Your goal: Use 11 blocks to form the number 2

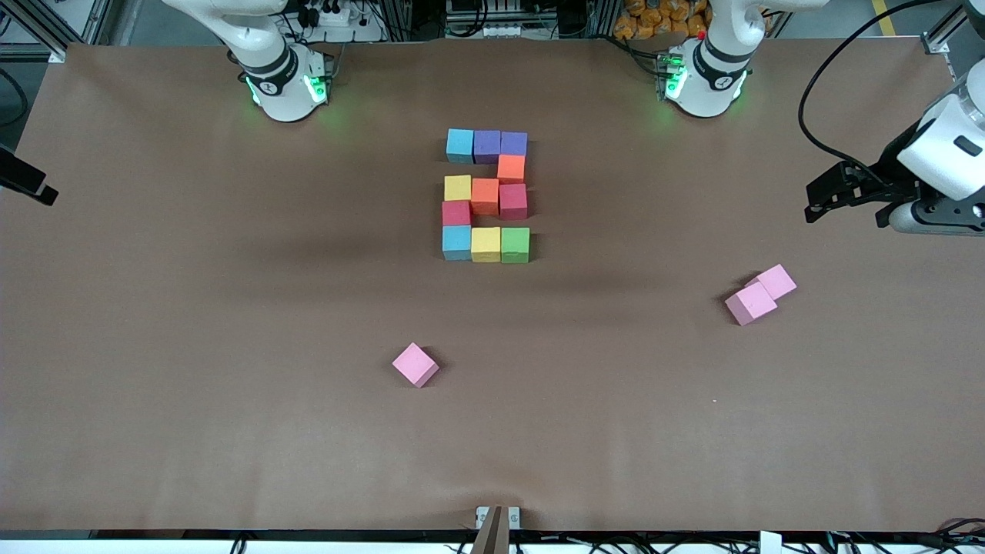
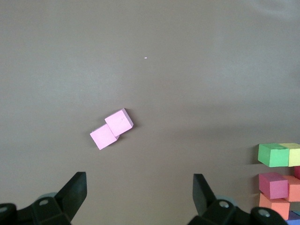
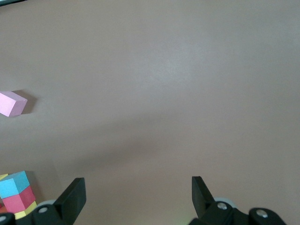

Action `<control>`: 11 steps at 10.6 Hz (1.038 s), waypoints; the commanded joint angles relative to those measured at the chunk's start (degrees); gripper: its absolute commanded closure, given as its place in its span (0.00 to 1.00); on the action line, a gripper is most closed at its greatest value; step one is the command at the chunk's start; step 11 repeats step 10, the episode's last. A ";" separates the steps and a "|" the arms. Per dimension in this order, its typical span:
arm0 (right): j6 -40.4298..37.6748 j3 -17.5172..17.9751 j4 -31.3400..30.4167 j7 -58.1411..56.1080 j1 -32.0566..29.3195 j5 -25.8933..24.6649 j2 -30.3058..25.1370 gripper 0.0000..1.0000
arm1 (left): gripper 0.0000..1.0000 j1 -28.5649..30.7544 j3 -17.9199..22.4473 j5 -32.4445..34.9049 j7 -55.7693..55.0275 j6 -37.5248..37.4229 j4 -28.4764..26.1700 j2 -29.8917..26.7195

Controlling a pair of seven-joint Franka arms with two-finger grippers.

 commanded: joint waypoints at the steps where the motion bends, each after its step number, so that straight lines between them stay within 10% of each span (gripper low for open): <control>1: 0.02 0.78 0.45 0.32 -0.65 0.52 -0.04 0.00 | 0.00 0.81 -0.01 1.02 0.06 -0.45 -0.51 -1.11; 11: 0.02 1.04 0.45 0.33 -0.38 0.52 -0.21 0.00 | 0.00 8.98 -8.98 1.20 -0.20 -0.53 -0.42 -1.37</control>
